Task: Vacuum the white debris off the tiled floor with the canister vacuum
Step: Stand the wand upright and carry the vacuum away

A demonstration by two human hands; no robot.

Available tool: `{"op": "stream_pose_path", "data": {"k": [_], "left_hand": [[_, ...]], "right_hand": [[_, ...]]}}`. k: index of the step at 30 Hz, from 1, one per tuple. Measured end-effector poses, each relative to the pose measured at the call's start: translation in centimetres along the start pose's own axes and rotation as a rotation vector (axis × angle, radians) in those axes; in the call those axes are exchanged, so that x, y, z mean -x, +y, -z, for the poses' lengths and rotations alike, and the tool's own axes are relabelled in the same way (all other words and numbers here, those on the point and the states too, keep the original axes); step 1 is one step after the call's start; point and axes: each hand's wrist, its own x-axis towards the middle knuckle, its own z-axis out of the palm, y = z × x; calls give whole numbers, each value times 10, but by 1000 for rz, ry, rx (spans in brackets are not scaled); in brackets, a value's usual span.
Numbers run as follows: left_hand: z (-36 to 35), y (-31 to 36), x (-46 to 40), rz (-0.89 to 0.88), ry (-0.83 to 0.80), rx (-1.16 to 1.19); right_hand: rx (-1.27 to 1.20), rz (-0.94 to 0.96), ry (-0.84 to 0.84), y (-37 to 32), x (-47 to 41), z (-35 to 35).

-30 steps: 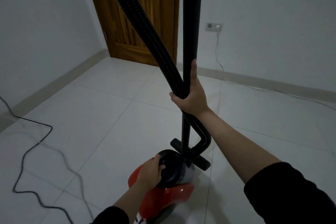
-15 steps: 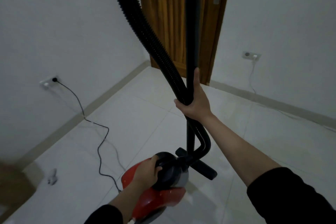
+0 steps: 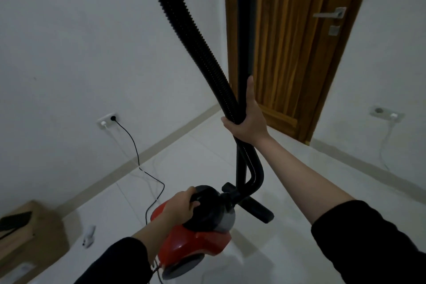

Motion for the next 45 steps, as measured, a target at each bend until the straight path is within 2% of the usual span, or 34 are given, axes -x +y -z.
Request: {"op": "stream_pose_path", "data": {"k": [12,26,37,45], "left_hand": [[40,-1,-225,126,53,96],[91,-51,-539,97,-95,96],[135,-114,-793,214,-139,146],[158,-159,-952,209,-153,141]], "right_hand": [[-144,9,-182,127,-197,-20],[-97,-23,-144,329,-429,-107],[-72,-103,-130,513,-632,-199],[-95,-102,-233,624,-745,-276]]}}
